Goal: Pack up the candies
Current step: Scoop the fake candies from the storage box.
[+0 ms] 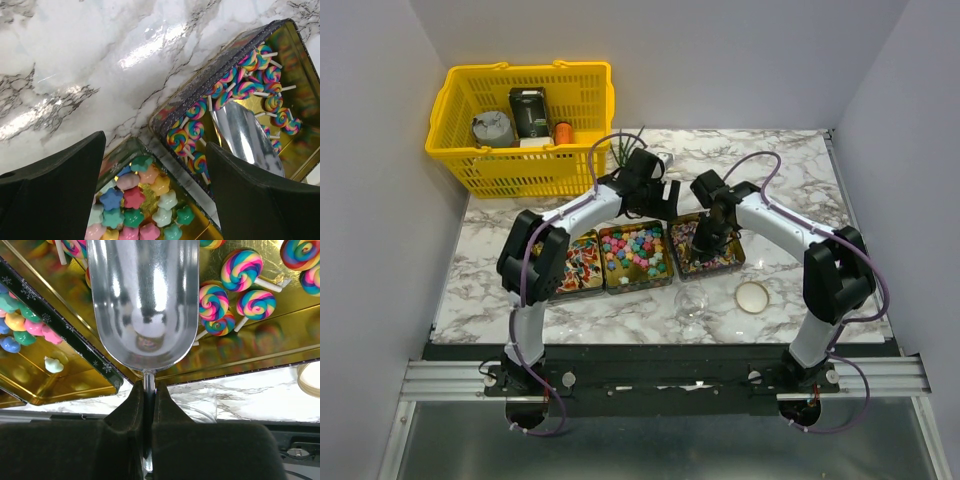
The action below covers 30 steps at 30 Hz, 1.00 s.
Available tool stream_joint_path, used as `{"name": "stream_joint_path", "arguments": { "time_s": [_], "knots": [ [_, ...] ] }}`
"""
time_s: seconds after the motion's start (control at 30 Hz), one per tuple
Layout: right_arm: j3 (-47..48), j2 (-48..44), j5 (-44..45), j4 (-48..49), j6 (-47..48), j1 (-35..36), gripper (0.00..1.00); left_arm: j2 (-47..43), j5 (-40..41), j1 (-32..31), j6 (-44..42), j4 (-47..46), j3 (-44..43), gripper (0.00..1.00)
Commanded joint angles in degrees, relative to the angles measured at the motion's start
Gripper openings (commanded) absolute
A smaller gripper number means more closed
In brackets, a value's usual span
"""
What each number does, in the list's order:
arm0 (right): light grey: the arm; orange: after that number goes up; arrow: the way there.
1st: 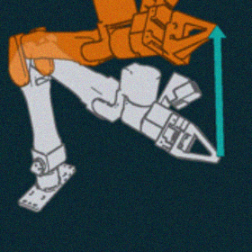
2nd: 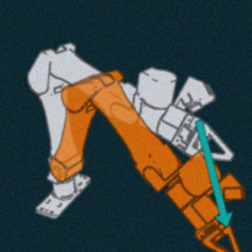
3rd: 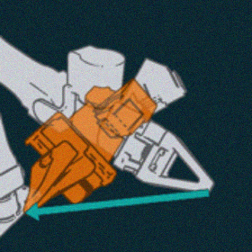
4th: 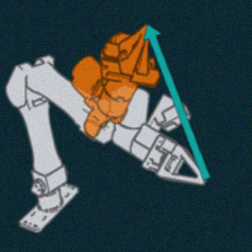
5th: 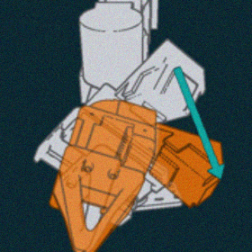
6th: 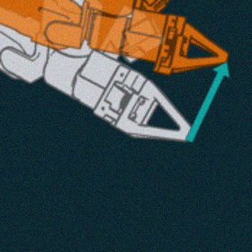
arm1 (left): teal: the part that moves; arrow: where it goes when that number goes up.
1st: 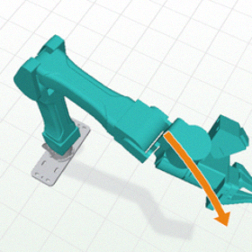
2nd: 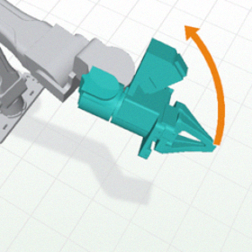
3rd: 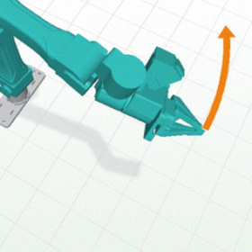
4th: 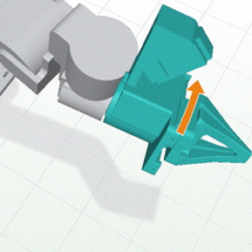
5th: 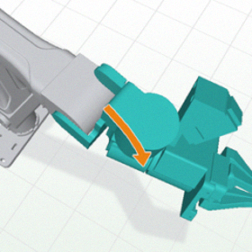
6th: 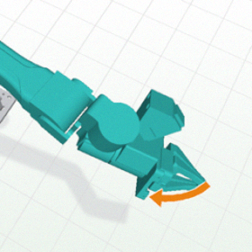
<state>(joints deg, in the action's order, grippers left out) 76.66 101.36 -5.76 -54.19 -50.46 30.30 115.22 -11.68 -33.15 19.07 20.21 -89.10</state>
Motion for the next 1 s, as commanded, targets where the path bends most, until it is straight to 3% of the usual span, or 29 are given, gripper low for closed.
{"name": "stream_joint_path", "arguments": {
  "time_s": [0.0,0.4,0.73,0.9,0.97],
  "knots": [
    [-2.83,3.4,2.51,-2.06,-2.98,-0.69,0.0,-5.17,4.73,-0.34,-0.97,3.25,1.65,0.92],
    [-3.45,2.17,-0.3,-0.04,-2.45,-0.51,0.0,-5.01,0.61,-4.03,7.29,9.84,3.67,0.93],
    [-5.65,1.74,-1.8,1.55,-2.98,-0.51,0.0,-1.41,4.56,-4.73,13.0,12.75,2.53,0.91],
    [-6.7,0.68,-2.85,2.25,-2.37,-0.42,0.0,1.14,6.14,-4.73,14.68,13.28,0.6,0.88],
    [-7.49,0.33,-3.29,2.6,-2.28,-0.51,0.01,1.94,6.32,-4.73,15.03,13.45,-0.37,0.81]
  ]
}}
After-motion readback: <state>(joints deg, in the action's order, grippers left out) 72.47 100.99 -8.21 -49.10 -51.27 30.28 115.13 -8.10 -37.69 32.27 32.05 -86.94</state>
